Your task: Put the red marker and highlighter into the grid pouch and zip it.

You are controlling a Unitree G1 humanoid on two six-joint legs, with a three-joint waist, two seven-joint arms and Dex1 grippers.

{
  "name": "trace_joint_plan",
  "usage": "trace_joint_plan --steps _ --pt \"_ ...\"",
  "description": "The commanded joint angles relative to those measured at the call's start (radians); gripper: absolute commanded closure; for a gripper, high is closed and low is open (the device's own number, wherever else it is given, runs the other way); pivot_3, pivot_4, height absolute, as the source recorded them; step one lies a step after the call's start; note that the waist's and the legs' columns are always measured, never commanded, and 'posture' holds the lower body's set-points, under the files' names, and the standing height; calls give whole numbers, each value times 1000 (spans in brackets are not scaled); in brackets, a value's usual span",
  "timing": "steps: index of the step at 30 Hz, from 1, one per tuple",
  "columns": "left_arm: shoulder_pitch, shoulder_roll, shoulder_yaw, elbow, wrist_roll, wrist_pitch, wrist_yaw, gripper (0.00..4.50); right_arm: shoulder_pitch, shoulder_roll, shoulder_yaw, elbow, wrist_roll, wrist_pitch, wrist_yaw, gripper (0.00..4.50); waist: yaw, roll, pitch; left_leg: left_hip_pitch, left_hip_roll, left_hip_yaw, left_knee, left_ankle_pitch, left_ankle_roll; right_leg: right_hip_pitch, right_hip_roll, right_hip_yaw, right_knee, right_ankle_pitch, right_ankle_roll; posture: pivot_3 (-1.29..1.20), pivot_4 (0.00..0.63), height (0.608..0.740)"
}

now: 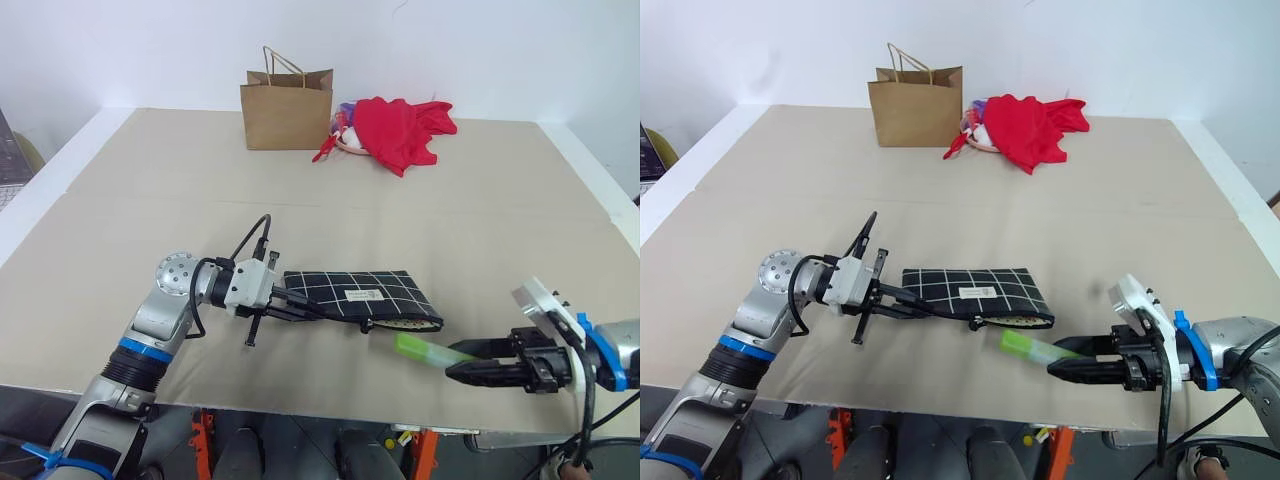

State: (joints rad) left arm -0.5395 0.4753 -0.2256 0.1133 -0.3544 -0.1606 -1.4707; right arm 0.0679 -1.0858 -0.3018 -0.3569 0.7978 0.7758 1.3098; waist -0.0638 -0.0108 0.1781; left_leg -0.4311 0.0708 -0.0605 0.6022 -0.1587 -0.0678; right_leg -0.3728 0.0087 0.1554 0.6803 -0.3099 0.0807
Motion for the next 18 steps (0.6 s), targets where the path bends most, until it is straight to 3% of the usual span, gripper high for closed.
trace_joint_plan --steps 1,18 --pt "-17 -2 15 -10 -11 -15 2 4500 -31 15 18 6 -8 -7 -21 3341 0 0 0 0 0 0 0 0 0 0 0 0 0 0 0 0 150 740" --pt "-3 -4 11 -41 -14 -6 14 4500 -173 102 145 52 -74 6 -142 3341 0 -1 1 -1 0 0 -1 0 0 0 0 0 0 0 0 0 150 740"
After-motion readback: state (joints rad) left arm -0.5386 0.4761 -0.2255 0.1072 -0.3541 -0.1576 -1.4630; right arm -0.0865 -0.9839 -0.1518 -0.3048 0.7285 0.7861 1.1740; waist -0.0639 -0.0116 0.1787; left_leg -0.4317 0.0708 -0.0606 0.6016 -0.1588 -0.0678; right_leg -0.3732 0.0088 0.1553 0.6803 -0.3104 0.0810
